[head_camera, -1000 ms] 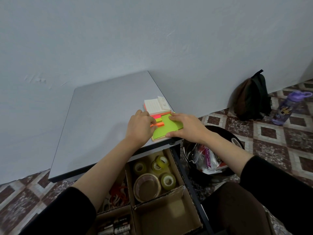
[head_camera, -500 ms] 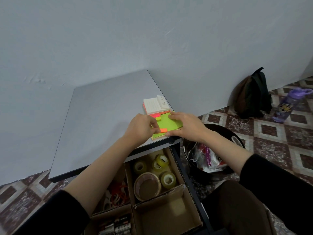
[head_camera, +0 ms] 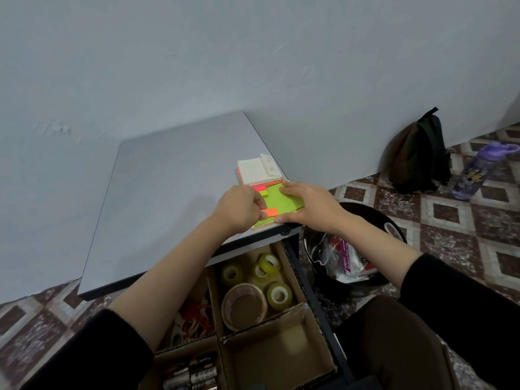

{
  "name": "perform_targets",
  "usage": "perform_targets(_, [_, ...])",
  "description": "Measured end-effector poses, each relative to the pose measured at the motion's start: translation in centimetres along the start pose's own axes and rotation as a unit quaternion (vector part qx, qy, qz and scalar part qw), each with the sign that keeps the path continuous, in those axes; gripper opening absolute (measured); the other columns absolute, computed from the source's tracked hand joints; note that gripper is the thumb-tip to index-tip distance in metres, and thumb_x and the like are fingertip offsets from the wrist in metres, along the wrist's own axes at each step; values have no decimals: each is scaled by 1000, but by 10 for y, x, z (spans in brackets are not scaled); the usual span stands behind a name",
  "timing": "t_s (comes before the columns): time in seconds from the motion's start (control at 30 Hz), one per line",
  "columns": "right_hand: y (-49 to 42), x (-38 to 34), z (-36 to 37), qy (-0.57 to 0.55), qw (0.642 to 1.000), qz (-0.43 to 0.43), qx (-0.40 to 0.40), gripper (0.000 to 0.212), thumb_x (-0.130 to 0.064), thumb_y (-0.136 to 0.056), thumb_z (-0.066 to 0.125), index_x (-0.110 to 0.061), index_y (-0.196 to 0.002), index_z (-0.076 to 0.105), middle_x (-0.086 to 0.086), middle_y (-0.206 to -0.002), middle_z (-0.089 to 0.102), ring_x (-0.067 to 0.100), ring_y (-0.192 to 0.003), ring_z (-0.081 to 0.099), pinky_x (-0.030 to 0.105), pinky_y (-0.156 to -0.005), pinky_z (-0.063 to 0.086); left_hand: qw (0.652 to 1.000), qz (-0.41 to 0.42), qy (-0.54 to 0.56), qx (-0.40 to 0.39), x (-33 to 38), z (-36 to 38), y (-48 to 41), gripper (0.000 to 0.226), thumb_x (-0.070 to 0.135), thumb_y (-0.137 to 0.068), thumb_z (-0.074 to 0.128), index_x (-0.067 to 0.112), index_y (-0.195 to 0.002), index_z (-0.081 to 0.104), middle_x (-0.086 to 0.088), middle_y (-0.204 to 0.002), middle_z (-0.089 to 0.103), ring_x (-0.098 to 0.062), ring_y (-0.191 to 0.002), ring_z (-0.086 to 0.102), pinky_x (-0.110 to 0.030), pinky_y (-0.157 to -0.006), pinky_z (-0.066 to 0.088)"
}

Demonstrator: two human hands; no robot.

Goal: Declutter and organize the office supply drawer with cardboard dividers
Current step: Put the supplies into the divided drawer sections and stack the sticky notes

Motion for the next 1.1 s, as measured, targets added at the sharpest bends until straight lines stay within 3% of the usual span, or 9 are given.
perform_targets(0.4, [0, 0, 0, -5, 1000, 0, 5, 81, -53, -73, 70, -18, -141, 42, -5, -150, 34, 16, -134, 36, 34, -108, 30, 998, -12, 25, 55, -2, -3, 7, 19, 21, -79, 73, 14, -96, 72, -4, -106, 66, -20, -102, 55, -27, -77, 41])
perform_targets(0.6, [0, 0, 0, 0, 1000, 2, 5, 82, -53, -73, 70, -18, -141, 42, -5, -150, 34, 16, -134, 36, 33, -107, 29, 999, -12, 36, 23, 3, -7, 5, 22, 21, -74, 76, 11, -94, 74, -4, -93, 66, -13, -86, 50, -23, -66, 39])
perform_targets(0.73, [0, 0, 1, -2, 1000, 2, 5, 82, -52, -73, 70, -17, -141, 42, -5, -150, 34, 16, -134, 36, 33, -107, 29, 1000, 1, 11, 20, 4, -8, 5, 19, 21, -74, 77, 12, -90, 75, -4, -89, 67, -16, -88, 54, -29, -76, 44])
perform_targets(0.93, [-1, 1, 1, -4, 1000, 3, 5, 82, -53, -73, 70, -18, -141, 41, -5, -150, 34, 17, -134, 36, 34, -107, 30, 1000, 24, -8, 1, 9, -8, 2, 14, 20, -75, 76, 10, -84, 73, -3, -90, 70, -18, -90, 58, -31, -79, 45])
perform_targets(1.1, [-1, 1, 1, -7, 1000, 3, 6, 82, -53, -73, 70, -18, -141, 41, -4, -150, 35, 17, -133, 37, 36, -108, 32, 999, 26, 22, -12, 6, -8, 1, 14, 20, -75, 76, 9, -82, 70, 2, -83, 61, -11, -85, 50, -23, -66, 38])
Point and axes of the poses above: each hand's wrist, its own y-axis away from the middle knuckle, its own z-axis out of the palm, x = y × z, the point moved 4 cm from there along -y, towards the middle knuckle
